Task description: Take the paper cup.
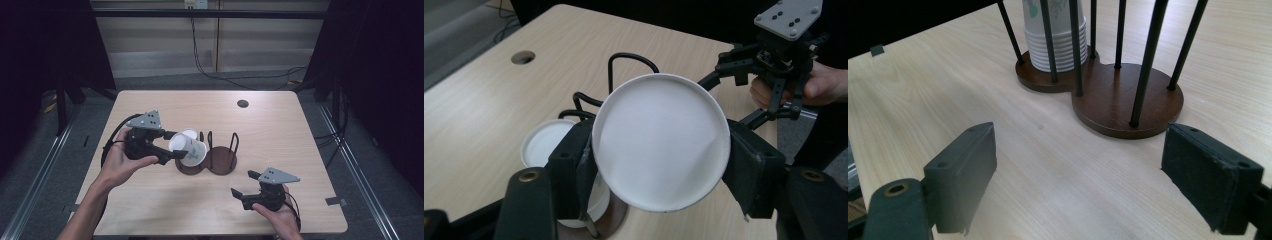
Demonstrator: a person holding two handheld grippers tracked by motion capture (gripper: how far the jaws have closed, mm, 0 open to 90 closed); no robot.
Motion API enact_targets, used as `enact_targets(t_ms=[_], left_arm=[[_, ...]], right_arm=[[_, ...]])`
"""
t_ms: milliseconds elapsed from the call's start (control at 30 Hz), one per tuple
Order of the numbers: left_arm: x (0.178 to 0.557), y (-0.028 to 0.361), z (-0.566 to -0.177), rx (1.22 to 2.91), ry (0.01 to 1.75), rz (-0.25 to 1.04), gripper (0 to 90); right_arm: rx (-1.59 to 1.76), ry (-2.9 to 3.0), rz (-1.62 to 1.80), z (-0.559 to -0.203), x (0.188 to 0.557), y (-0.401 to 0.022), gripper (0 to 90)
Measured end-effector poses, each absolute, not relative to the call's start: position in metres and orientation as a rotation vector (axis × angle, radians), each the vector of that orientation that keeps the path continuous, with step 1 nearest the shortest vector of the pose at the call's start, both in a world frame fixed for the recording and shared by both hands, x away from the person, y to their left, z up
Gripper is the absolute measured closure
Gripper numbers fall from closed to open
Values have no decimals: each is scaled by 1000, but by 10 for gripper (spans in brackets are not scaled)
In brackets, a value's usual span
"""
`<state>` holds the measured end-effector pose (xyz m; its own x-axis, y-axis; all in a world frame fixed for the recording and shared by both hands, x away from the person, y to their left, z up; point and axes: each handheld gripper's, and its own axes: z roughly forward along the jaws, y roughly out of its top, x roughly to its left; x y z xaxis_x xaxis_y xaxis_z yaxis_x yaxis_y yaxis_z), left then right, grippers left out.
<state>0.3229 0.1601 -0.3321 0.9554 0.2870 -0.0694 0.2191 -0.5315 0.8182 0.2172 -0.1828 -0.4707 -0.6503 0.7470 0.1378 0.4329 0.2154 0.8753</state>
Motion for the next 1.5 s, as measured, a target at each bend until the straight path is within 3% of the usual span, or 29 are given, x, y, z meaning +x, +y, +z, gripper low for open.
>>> enact_targets(t_ms=[900,1500], left_arm=[[307,160,-379,2081,374,-28,362],[297,153,-400,2061,385,-108,362]], right_arm=[[889,2277,1560,-429,237,-153,142],[827,2404,1621,-431,250,-135,134]])
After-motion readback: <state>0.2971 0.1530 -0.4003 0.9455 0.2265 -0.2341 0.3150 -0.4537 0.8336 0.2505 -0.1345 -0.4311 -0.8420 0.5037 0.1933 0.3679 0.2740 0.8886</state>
